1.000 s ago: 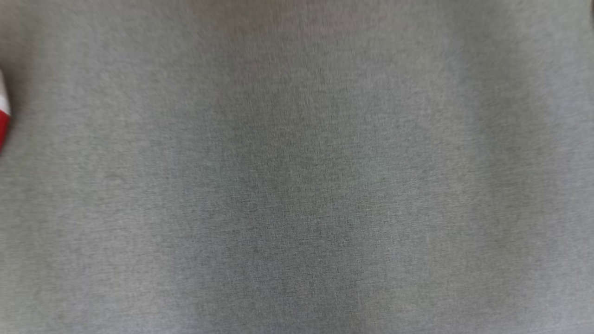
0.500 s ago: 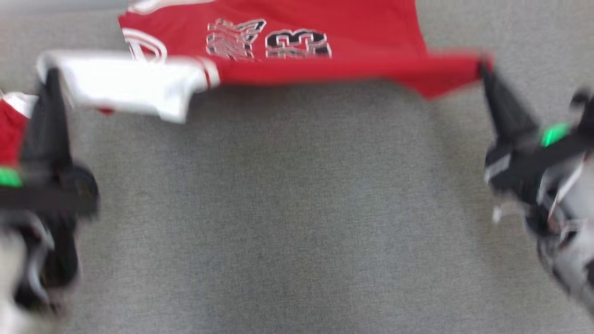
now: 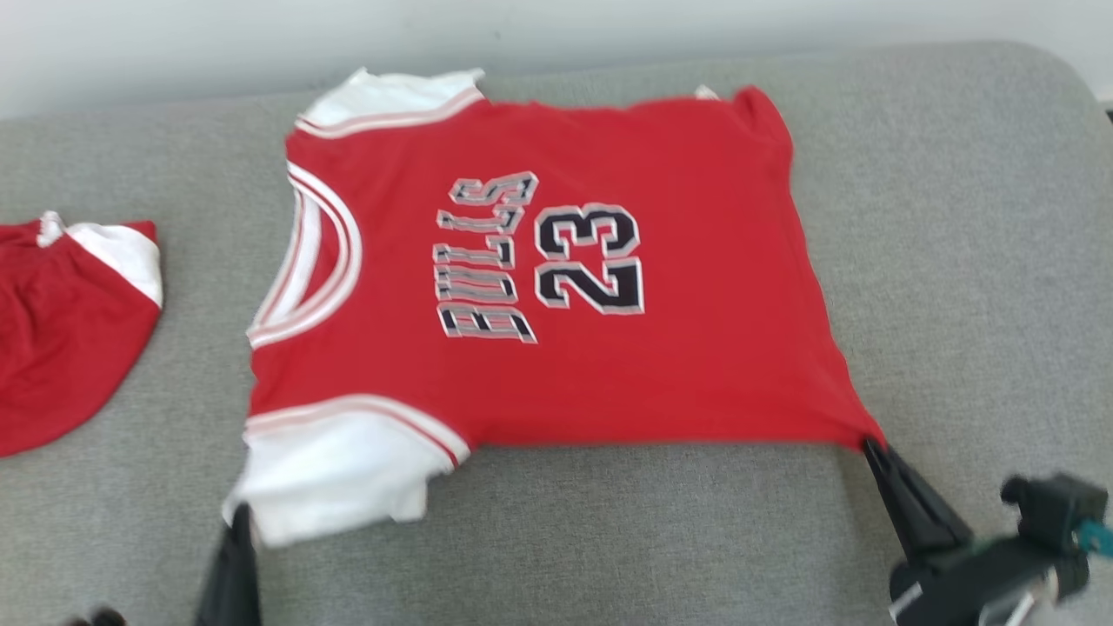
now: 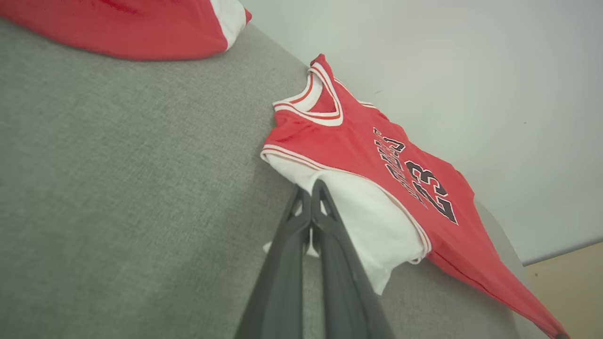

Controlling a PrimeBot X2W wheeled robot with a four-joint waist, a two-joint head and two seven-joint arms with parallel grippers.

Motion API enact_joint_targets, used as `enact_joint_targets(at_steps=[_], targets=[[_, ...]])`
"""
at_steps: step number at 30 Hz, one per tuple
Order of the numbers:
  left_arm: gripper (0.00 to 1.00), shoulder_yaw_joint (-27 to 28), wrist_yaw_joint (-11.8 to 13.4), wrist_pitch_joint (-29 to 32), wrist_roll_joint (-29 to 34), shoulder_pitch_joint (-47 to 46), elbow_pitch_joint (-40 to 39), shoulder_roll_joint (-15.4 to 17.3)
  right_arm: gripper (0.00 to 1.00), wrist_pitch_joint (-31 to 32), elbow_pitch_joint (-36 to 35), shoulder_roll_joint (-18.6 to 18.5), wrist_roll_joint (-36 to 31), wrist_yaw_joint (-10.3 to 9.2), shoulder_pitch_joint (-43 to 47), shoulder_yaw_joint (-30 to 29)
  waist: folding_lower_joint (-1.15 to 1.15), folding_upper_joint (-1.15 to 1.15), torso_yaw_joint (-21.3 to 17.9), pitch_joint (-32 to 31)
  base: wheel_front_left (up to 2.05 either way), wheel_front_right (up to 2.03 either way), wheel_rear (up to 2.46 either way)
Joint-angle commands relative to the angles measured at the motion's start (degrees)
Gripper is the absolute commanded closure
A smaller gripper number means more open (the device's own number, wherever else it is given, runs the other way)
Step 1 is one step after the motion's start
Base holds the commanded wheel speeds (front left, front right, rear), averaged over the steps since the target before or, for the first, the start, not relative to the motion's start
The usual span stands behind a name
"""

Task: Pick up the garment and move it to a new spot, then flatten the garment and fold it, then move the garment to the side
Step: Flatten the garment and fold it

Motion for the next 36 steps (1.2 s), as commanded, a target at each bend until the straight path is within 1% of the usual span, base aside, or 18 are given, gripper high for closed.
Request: enact_joint_targets(at_steps=[1,4,7,12,15,18,23,27,30,36], targets=[[1.00,-0.1,-1.0,-0.1,1.2,2.8,1.3,-1.5,1.00,-0.2,-0.5,0.4,-1.7,-0.16,3.5,-1.6,0.02,0.01,0.7,-1.5,0.00,0.00,0.00],[1.00,-0.2,-2.4,-0.1,2.2,5.4,3.2,-2.8,1.00,0.8,-1.5,0.2,-4.7,-0.16,7.4,-3.9,0.02,0.01,1.1,-2.6,0.00,0.00,0.00],[1.00,0.4,-3.5,-0.1,3.0,7.5,4.2,-4.2,1.00,2.6,-2.4,1.0,-5.2,-0.16,12.3,-7.7,0.02,0.01,1.7,-3.9,0.00,0.00,0.00],[1.00,0.5,-4.6,-0.1,3.6,9.0,4.8,-4.5,1.00,5.6,-5.2,1.0,-7.4,-0.16,17.3,-12.2,0.02,0.01,2.0,-4.3,0.00,0.00,0.00],[1.00,-0.3,-5.4,-0.1,4.2,9.2,4.0,-4.1,1.00,7.4,-7.4,2.3,-8.5,-0.16,19.9,-15.3,0.02,0.01,2.0,-4.2,0.00,0.00,0.00],[1.00,-1.2,-5.9,0.5,4.8,7.5,2.7,-3.7,1.00,9.4,-9.9,4.1,-9.9,-0.16,20.4,-17.4,0.02,0.01,1.7,-4.0,0.00,0.00,0.00],[1.00,-2.4,-6.5,1.9,6.4,3.0,1.9,-2.3,1.00,12.6,-13.2,6.7,-12.2,-0.16,18.7,-18.2,0.02,0.01,1.0,-3.5,0.00,0.00,0.00],[1.00,-2.5,-7.0,3.9,7.3,-2.3,1.8,-0.5,1.00,14.5,-14.4,8.3,-11.8,-0.16,15.3,-18.0,0.02,0.01,0.1,-2.3,0.00,0.00,0.00],[1.00,-2.0,-7.4,5.4,7.6,-6.9,3.0,1.0,1.00,16.1,-13.5,9.0,-11.2,-0.16,11.2,-17.6,0.02,0.01,-1.0,-0.8,0.00,0.00,0.00],[1.00,-1.2,-8.1,7.5,7.1,-16.3,7.6,2.3,1.00,17.2,-8.5,10.3,-10.1,-0.16,2.0,-16.6,0.02,0.01,-2.1,2.3,0.00,0.00,0.00]])
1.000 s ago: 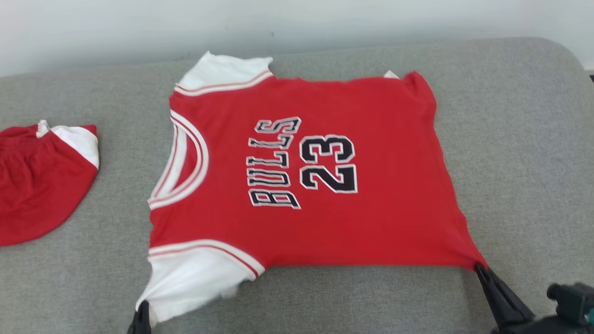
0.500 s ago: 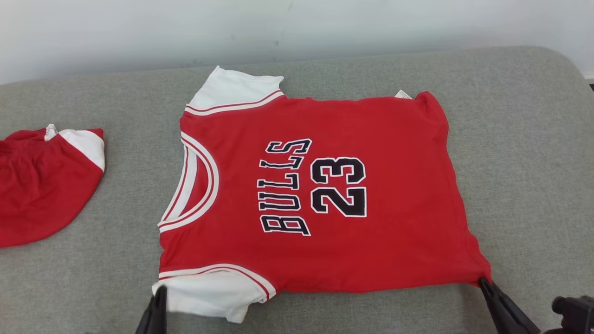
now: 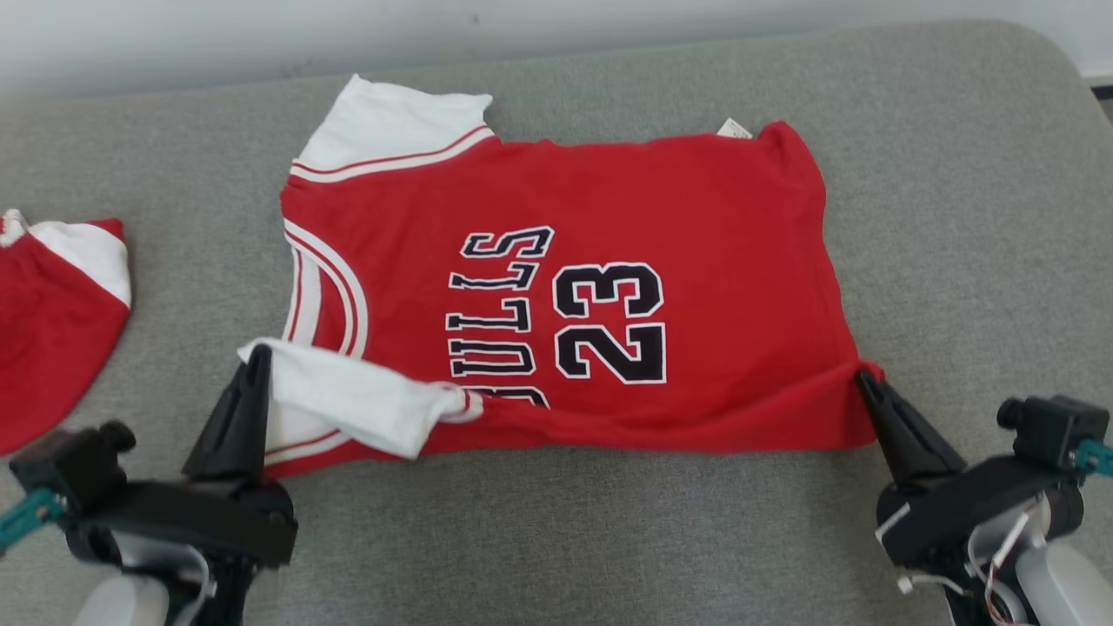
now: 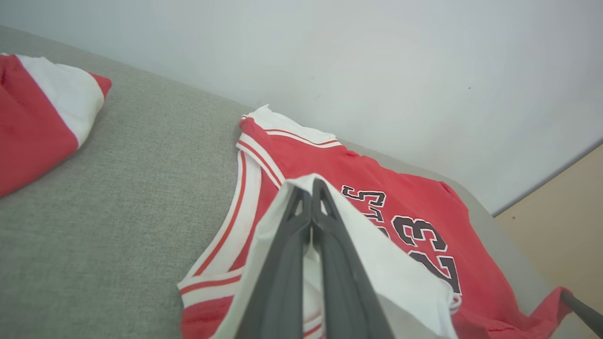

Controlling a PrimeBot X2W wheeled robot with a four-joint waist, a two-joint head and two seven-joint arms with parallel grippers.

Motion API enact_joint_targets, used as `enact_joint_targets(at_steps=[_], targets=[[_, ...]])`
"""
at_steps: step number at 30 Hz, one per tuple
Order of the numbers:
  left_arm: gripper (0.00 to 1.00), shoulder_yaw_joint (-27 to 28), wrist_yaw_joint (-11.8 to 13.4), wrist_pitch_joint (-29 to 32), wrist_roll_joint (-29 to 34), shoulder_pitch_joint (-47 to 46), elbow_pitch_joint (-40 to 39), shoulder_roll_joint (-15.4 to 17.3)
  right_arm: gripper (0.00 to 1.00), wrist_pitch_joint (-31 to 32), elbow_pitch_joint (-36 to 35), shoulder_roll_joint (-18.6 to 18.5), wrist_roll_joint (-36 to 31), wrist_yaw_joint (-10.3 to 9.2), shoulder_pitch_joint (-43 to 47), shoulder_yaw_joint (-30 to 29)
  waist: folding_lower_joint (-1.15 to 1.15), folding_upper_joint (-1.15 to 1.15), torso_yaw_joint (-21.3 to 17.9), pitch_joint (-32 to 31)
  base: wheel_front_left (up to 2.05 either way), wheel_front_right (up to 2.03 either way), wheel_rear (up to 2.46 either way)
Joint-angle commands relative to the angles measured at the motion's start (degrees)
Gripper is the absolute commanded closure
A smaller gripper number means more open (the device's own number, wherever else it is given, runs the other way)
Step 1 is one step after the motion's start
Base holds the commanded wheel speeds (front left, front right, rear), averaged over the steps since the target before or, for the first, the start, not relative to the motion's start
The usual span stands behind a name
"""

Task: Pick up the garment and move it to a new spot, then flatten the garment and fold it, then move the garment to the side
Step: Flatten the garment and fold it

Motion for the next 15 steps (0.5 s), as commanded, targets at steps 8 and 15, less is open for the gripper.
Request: enact_joint_targets(at_steps=[8,15], targets=[[1.00,-0.9,-2.4,-0.6,0.6,-11.2,12.1,0.2,1.00,-2.5,10.5,1.2,1.0,-0.16,-9.9,1.9,-0.01,0.00,-0.6,3.4,0.00,0.00,0.00],[0.00,-3.3,-3.8,-4.0,1.9,-15.7,21.9,-1.0,0.00,-7.5,16.9,0.5,1.2,-0.16,-12.6,5.2,-0.01,0.00,0.3,1.7,0.00,0.00,0.00]])
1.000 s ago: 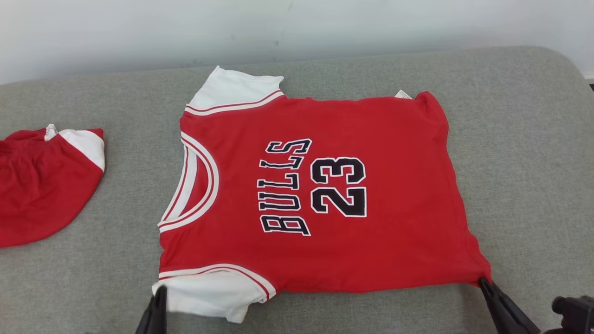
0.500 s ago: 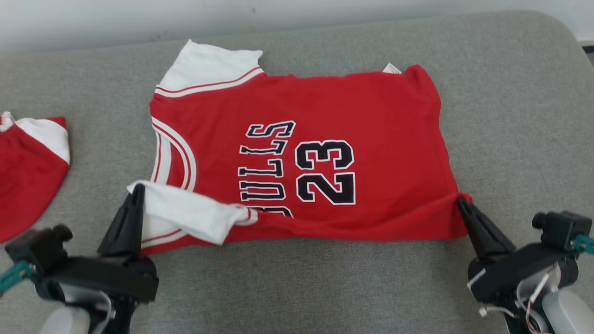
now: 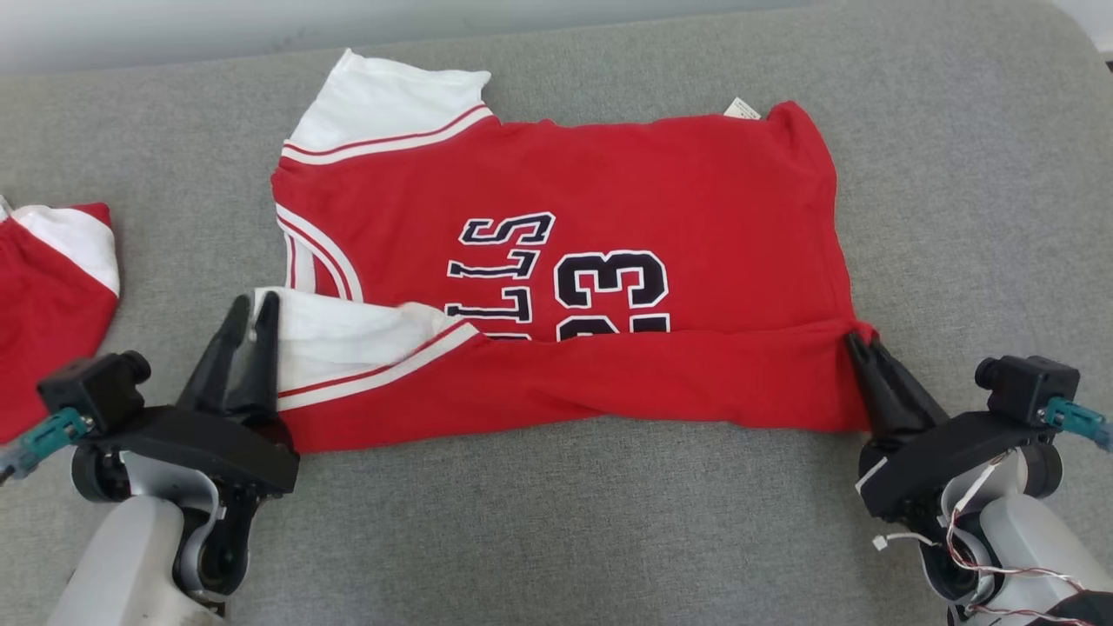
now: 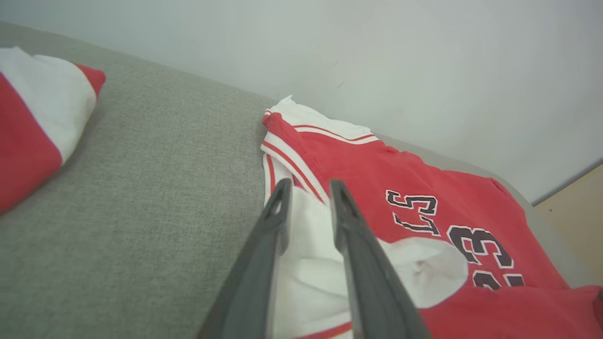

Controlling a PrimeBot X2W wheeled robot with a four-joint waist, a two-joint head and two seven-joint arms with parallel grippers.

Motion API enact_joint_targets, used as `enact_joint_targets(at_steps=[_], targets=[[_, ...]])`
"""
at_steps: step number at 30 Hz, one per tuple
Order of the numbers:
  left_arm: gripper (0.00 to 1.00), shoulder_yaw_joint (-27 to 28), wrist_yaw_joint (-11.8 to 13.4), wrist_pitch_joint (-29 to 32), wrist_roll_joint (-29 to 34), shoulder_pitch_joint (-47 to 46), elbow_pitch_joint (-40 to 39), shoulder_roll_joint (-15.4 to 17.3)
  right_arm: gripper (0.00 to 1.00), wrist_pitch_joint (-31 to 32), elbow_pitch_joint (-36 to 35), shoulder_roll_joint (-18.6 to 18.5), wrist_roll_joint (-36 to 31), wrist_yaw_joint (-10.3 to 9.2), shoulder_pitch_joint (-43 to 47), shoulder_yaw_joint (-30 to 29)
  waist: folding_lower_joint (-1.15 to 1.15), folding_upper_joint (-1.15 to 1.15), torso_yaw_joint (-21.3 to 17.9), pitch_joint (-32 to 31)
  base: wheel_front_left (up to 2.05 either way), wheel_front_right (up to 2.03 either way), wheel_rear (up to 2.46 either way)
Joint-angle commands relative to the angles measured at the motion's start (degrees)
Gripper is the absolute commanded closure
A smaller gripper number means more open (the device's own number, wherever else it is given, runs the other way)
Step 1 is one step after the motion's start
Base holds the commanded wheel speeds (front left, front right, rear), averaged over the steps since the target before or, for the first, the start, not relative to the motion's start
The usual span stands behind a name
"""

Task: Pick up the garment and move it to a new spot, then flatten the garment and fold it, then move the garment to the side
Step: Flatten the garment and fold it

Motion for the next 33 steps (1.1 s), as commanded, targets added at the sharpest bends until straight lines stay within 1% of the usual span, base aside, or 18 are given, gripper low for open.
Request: enact_joint_targets(at_steps=[1,6,9,12,18,25,28,29,30,31,32,33], targets=[[0.00,0.0,-0.2,-0.4,0.2,-0.3,0.7,0.0,0.00,-0.8,0.3,-0.6,-0.1,-0.16,0.0,0.2,-0.01,-0.01,0.3,-0.8,0.00,0.00,0.00],[0.00,-0.2,-0.5,-2.6,1.0,1.5,2.4,-0.3,0.00,-3.5,1.1,-2.5,0.5,-0.16,2.7,1.5,-0.01,-0.01,1.0,-2.9,0.00,0.00,0.00],[0.00,0.3,-0.5,-3.2,1.3,4.2,1.6,-0.5,0.00,-4.5,0.7,-3.5,0.4,-0.16,5.0,1.9,-0.01,-0.01,1.4,-3.7,0.00,0.00,0.00],[0.00,0.0,-0.2,-3.5,2.3,7.5,0.7,-0.2,0.00,-4.7,0.6,-3.7,0.4,-0.16,6.8,2.2,-0.01,-0.01,1.5,-4.1,0.00,0.00,0.00],[0.00,-0.9,0.3,-3.7,3.1,11.7,0.9,-0.6,0.00,-5.0,2.2,-2.9,-1.4,-0.16,7.0,2.4,-0.01,-0.01,1.8,-3.9,0.00,0.00,0.00],[0.00,-1.9,0.9,-2.8,3.3,9.8,4.0,-1.3,0.00,-5.1,6.1,-0.9,-3.3,-0.16,4.4,2.6,-0.01,-0.01,1.8,-2.7,0.00,0.00,0.00],[0.00,-0.9,0.6,-2.3,1.0,8.5,6.7,-2.3,0.00,-5.5,8.3,0.2,-3.7,-0.16,3.0,2.6,-0.01,-0.01,1.7,-2.0,0.00,0.00,0.00],[0.00,-0.8,0.4,-2.3,0.6,7.9,7.5,-2.5,0.19,-5.7,9.0,0.7,-3.4,-0.16,2.5,2.5,-0.01,-0.01,1.8,-1.9,0.00,0.00,0.00],[0.00,-0.9,0.2,-2.3,0.4,7.5,8.2,-2.7,0.62,-5.9,9.8,1.1,-3.2,-0.16,2.1,2.5,-0.01,-0.01,1.9,-1.7,0.00,0.00,0.00],[0.00,-1.1,0.2,-2.2,0.1,7.0,8.9,-3.0,0.89,-6.1,10.4,1.4,-3.0,-0.16,1.7,2.5,-0.01,-0.01,2.0,-1.6,0.00,0.00,0.00],[0.23,-1.3,-0.1,-2.1,-0.2,6.4,9.6,-3.2,1.00,-6.6,10.7,1.9,-2.9,-0.16,1.4,2.6,-0.01,-0.01,2.1,-1.6,0.00,0.00,0.00],[0.69,-1.5,-0.3,-2.1,-0.3,5.9,10.4,-3.3,1.00,-7.0,11.0,2.1,-2.7,-0.15,1.1,2.8,-0.01,-0.01,2.3,-1.7,0.00,0.00,0.00]])
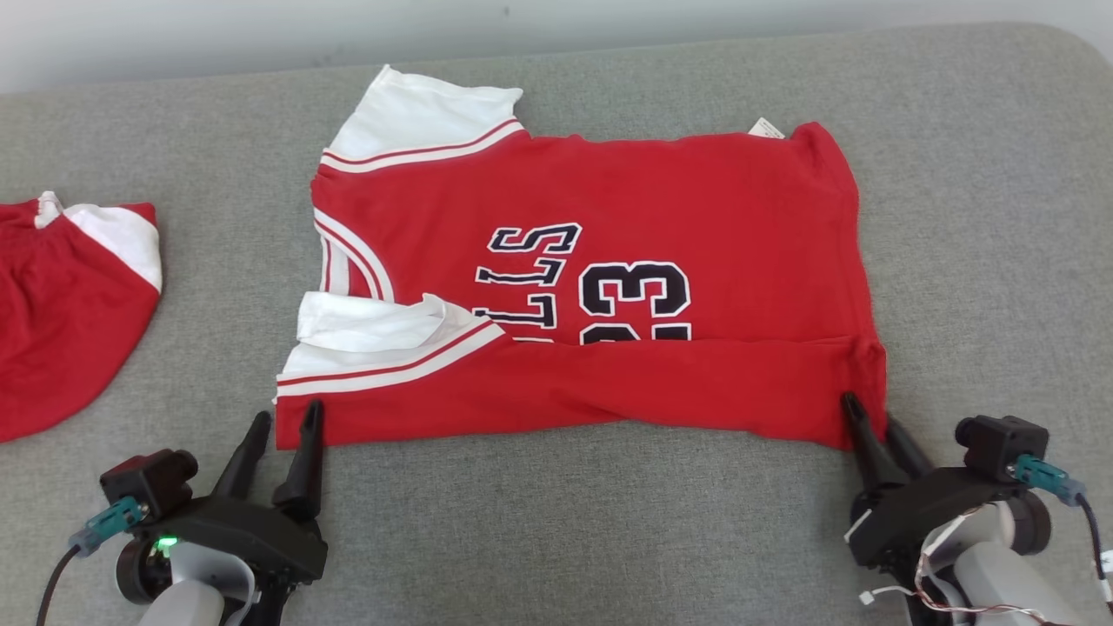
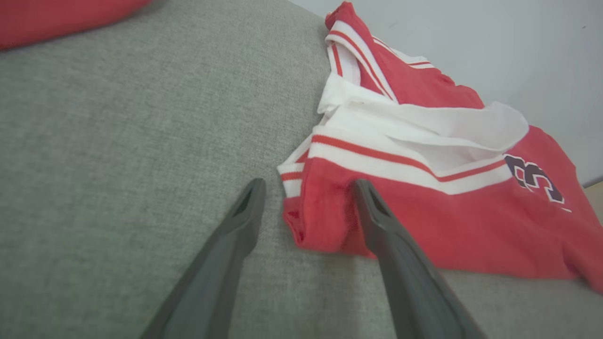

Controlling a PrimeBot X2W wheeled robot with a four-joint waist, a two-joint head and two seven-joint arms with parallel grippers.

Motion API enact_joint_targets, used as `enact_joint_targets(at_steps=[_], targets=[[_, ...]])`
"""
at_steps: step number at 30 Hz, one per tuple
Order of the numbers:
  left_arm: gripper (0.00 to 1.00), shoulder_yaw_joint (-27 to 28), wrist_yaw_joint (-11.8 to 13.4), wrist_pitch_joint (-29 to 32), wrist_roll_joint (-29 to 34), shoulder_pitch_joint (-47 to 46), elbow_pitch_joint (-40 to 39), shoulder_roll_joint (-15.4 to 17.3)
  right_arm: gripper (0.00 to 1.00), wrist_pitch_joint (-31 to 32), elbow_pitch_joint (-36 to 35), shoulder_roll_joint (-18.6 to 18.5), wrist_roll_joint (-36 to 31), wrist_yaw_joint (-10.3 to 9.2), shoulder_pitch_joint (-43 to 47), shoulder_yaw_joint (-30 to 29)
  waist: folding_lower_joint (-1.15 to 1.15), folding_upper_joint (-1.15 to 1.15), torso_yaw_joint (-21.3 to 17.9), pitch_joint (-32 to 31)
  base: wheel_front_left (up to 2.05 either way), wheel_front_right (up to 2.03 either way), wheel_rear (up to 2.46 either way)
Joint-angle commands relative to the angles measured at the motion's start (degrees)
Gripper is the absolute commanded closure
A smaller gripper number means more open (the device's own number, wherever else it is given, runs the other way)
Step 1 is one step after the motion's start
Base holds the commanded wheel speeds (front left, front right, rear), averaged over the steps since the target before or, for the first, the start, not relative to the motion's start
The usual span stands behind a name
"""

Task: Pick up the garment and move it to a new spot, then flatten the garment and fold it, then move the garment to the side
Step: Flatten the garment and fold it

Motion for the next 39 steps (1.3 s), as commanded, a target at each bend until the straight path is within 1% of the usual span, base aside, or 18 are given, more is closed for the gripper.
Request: enact_joint_targets(at_steps=[1,2,8,14,15,16,19,24,26,29,30,31,32,35,39], targets=[[0.96,-0.4,-0.1,0.3,-0.5,-0.3,1.2,-0.4,1.00,-0.5,0.4,0.7,0.5,-0.16,-0.3,0.4,0.00,0.00,0.3,-0.3,0.00,0.00,0.00],[1.00,-0.5,-0.3,0.1,-0.8,-0.6,1.6,-0.5,1.00,-0.9,0.5,0.7,0.5,-0.16,-0.6,0.6,0.00,0.00,0.4,-0.6,0.00,0.00,0.00],[1.00,-0.3,-0.9,-1.1,-1.4,0.6,1.7,0.2,1.00,-2.2,0.7,0.1,2.1,-0.16,0.3,1.8,0.00,0.00,1.1,-4.6,0.00,0.00,0.00],[1.00,0.7,-0.9,-1.4,-1.5,5.9,-2.5,0.3,1.00,-2.5,-1.5,-1.4,3.5,-0.16,3.8,2.4,0.00,0.00,1.7,-8.3,0.00,0.00,0.00],[1.00,1.3,-0.2,-1.5,-1.5,9.2,-5.3,0.2,1.00,-2.1,-3.2,-2.2,3.9,-0.16,5.9,2.4,0.00,0.00,1.8,-9.6,0.00,0.00,0.00],[1.00,1.3,-0.2,-1.5,-1.5,9.2,-5.3,0.2,1.00,-2.1,-3.2,-2.2,3.9,-0.16,5.9,2.4,0.00,0.00,1.8,-9.6,0.00,0.00,0.00],[1.00,2.3,0.9,-1.6,-1.3,14.4,-9.7,0.6,1.00,-0.8,-6.3,-3.8,4.6,-0.16,9.5,1.6,0.00,0.00,2.3,-10.9,0.00,0.00,0.00],[1.00,2.5,3.7,-1.4,-1.3,22.7,-16.7,0.0,1.00,2.9,-11.8,-6.0,4.9,-0.16,16.5,-1.0,0.00,0.00,3.0,-12.2,0.00,0.00,0.00],[1.00,2.3,4.7,-1.1,-1.6,25.2,-18.7,-0.4,1.00,4.1,-13.8,-6.0,4.6,-0.16,19.3,-2.6,0.00,0.00,3.4,-12.4,0.00,0.00,0.00],[1.00,1.3,5.6,-0.6,-1.1,27.4,-20.2,-0.8,1.00,5.7,-16.0,-4.9,4.0,-0.16,22.5,-5.1,0.00,0.00,3.8,-12.5,0.00,0.00,0.00],[0.65,0.9,5.9,-0.6,-0.7,27.5,-20.5,-1.0,0.76,6.0,-16.5,-4.6,3.5,-0.16,23.1,-5.8,0.00,0.00,3.9,-12.6,0.00,0.00,0.00],[0.00,0.7,6.1,-0.6,-0.5,27.6,-20.7,-1.2,0.11,6.3,-16.9,-4.2,2.9,-0.16,23.7,-6.4,0.00,0.00,4.0,-12.7,0.00,0.00,0.00],[0.00,0.4,6.2,-0.6,-0.3,27.4,-20.7,-1.3,0.00,6.7,-17.3,-3.7,2.4,-0.16,24.1,-6.9,0.00,0.00,4.1,-12.9,0.00,0.00,0.00],[0.00,0.3,6.0,-1.0,0.9,26.2,-20.3,-1.1,0.00,6.9,-18.9,-2.3,0.2,-0.16,24.5,-8.6,0.00,0.00,4.0,-13.3,0.00,0.00,0.00],[0.00,1.9,5.9,-1.4,2.5,24.4,-20.8,-1.8,0.00,5.7,-21.4,-0.4,-3.2,-0.16,23.8,-11.4,0.00,0.00,3.5,-13.8,0.00,0.00,0.00]])
